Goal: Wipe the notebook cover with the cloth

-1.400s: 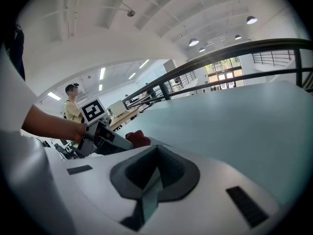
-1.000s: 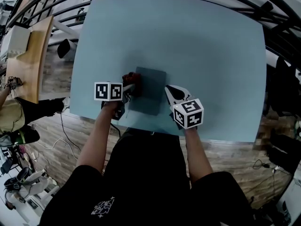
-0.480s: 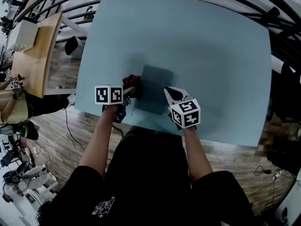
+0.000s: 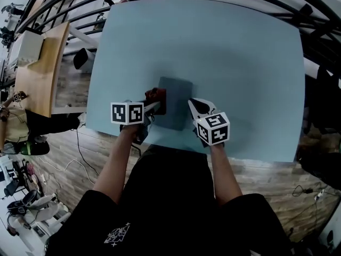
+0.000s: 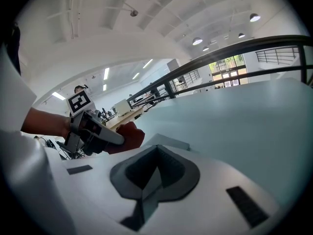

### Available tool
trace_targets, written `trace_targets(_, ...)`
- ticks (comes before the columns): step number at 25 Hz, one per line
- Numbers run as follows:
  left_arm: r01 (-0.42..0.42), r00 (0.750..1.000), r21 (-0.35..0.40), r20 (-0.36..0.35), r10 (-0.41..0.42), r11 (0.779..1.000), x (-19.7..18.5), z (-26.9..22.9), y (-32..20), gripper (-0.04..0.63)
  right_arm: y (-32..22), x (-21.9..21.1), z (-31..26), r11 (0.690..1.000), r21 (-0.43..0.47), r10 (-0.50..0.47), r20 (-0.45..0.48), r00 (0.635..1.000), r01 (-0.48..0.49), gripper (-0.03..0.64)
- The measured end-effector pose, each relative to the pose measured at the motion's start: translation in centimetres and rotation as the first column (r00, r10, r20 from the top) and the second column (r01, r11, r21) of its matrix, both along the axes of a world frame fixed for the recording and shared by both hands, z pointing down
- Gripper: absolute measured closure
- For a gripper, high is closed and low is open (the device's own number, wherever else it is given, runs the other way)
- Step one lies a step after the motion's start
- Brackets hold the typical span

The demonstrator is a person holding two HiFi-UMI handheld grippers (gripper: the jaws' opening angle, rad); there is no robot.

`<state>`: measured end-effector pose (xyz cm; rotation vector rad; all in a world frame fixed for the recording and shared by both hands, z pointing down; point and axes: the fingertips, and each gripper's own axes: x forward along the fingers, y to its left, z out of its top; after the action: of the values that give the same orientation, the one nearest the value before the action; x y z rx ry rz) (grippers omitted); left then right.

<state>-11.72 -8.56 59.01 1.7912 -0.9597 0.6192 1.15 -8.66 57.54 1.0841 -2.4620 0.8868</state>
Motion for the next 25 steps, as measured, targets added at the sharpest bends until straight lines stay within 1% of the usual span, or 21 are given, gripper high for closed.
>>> trace_targets(5,-0.094,0.995,-0.013,-0.037,0.093,0.996,4.3,0.4,0.8,0.460,0.6,1.4,0.2,0.999,-0.008,0.047,0.003,0.999,-0.047,0.615)
trace_targets(9,-0.179,0.983,-0.042,-0.051,0.177,0.983,7.9,1.6,1.9,0.460,0.9,2.9,0.3,0.997,-0.010,0.082,0.002,0.997,-0.082,0.615)
trace_targets(13,-0.226,0.973,-0.059,-0.057,0.223,0.972,10.2,2.5,2.4,0.460,1.2,4.8,0.5,0.993,-0.014,0.120,-0.004,0.993,-0.120,0.615)
trace_targets(16,-0.243,0.969,-0.070,-0.054,0.240,0.967,11.0,3.0,2.4,0.460,1.4,5.9,0.8,0.989,-0.023,0.145,-0.004,0.989,-0.145,0.615)
trace_targets(19,-0.243,0.970,-0.083,-0.036,0.241,0.966,11.0,3.7,2.3,0.460,1.5,6.5,1.0,0.988,-0.031,0.155,-0.002,0.988,-0.155,0.615)
trace_targets(25,-0.208,0.978,-0.098,-0.016,0.208,0.973,9.9,4.3,2.6,0.460,1.5,6.2,1.2,0.992,-0.028,0.123,0.006,0.992,-0.123,0.615)
